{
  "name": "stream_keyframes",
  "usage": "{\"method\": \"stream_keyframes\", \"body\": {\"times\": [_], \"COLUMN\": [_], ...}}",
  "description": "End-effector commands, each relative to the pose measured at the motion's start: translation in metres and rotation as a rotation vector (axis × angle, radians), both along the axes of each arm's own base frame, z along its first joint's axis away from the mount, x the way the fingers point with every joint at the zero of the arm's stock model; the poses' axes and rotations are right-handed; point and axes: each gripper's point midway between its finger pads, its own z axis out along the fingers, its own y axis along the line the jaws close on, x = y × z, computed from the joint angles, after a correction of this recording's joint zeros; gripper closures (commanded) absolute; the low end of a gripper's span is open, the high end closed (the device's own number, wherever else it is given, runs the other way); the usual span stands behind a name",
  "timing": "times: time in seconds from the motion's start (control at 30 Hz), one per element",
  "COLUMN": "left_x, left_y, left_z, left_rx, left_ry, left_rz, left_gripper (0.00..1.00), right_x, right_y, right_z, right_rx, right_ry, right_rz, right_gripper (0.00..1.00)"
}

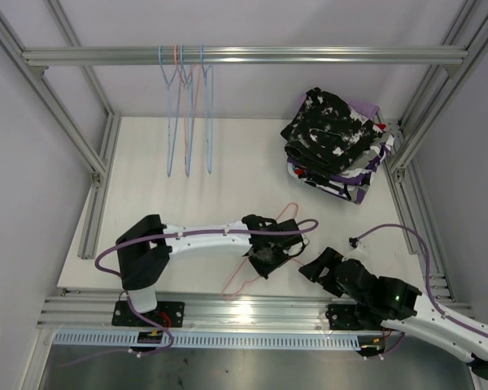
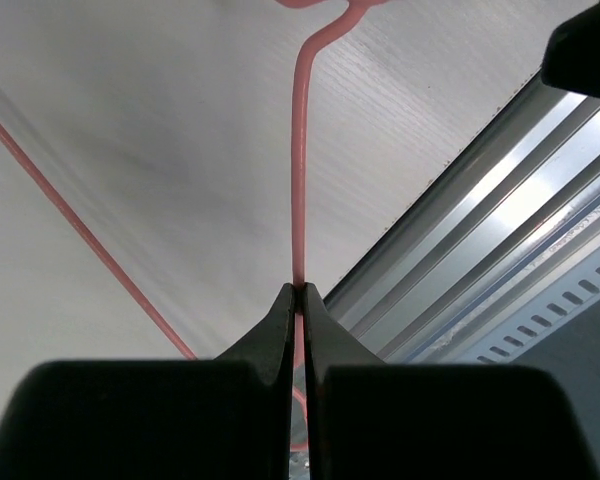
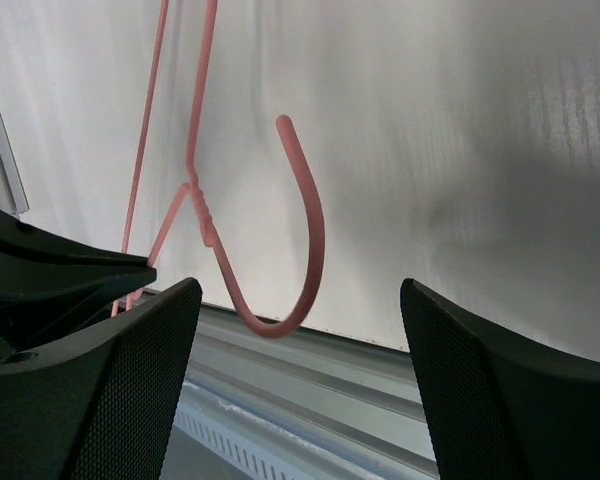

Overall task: Remove the trousers from the hanger
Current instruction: Pick up the hanger at the center of the board.

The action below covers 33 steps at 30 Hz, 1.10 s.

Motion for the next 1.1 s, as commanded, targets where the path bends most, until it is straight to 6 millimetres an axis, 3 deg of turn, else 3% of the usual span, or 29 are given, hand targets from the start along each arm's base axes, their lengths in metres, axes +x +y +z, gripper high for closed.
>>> {"method": "stream_keyframes", "body": {"times": [0.0,0.17,0.4,0.57,0.77,1.07], "left_x": [-0.004,-0.004,-0.002,-0.002,-0.007,-0.017], "left_y": [-0.006,-0.002,0.001,0.002,0.005,0.000], "left_z": [0.012,0.010,0.028,0.046,0.050,0.040], "left_rx": [-0.067,-0.068,-0.114,-0.156,-0.167,-0.156], "left_ry": [0.014,0.010,-0.021,-0.035,-0.024,-0.005], "left_rz": [0.018,0.034,0.054,0.069,0.068,0.053], "left_gripper": [1.00,1.00,1.00,1.00,1.00,1.00], "right_x": [0.013,0.020,0.019,0.018,0.021,0.028], "right_y": [0.006,0.011,0.003,0.000,0.006,0.015], "right_z": [0.013,0.047,0.094,0.095,0.092,0.123], "right_rx": [0.058,0.073,0.059,0.045,0.053,0.086], "right_ry": [-0.062,-0.177,-0.282,-0.286,-0.297,-0.350], "right_rz": [-0.045,0.004,0.065,0.069,0.069,0.071], "right_gripper": [0.17,0.21,0.21,0.20,0.20,0.21]}}
